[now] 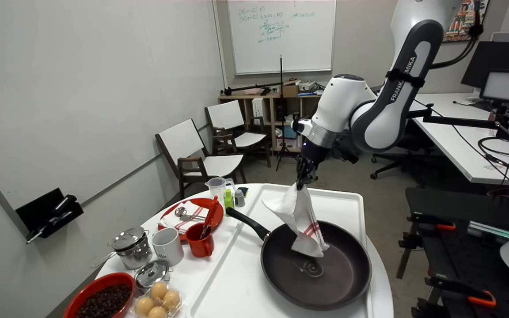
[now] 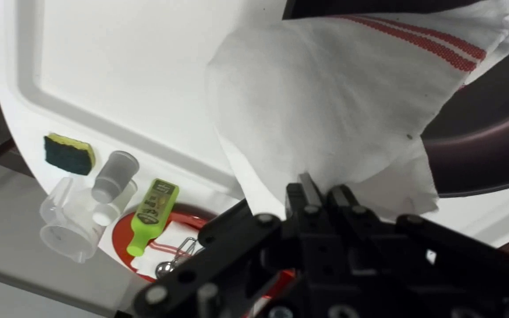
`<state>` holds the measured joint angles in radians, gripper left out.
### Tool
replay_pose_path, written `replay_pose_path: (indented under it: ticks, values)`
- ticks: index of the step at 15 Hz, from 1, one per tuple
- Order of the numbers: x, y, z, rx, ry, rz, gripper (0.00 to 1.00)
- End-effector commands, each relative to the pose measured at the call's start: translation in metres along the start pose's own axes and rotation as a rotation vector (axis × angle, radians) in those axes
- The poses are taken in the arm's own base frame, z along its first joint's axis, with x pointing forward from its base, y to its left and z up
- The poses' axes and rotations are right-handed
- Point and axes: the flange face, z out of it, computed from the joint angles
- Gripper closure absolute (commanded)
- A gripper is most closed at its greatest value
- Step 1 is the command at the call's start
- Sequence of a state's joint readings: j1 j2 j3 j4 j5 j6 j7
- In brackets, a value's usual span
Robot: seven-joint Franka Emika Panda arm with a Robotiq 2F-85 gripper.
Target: Use the towel to clean the pan
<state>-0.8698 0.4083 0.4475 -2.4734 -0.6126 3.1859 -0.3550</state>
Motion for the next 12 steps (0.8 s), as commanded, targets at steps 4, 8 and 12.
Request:
replay_pose_path:
  ticks: [4,8,12]
  values:
    - [0.001,0.067,-0.027,-0.043,0.008,0.155,0.99]
    - [-0.007,0.098,-0.037,-0.071,-0.017,0.218,0.99]
    - [-0.015,0.128,-0.04,-0.091,-0.083,0.263,0.99]
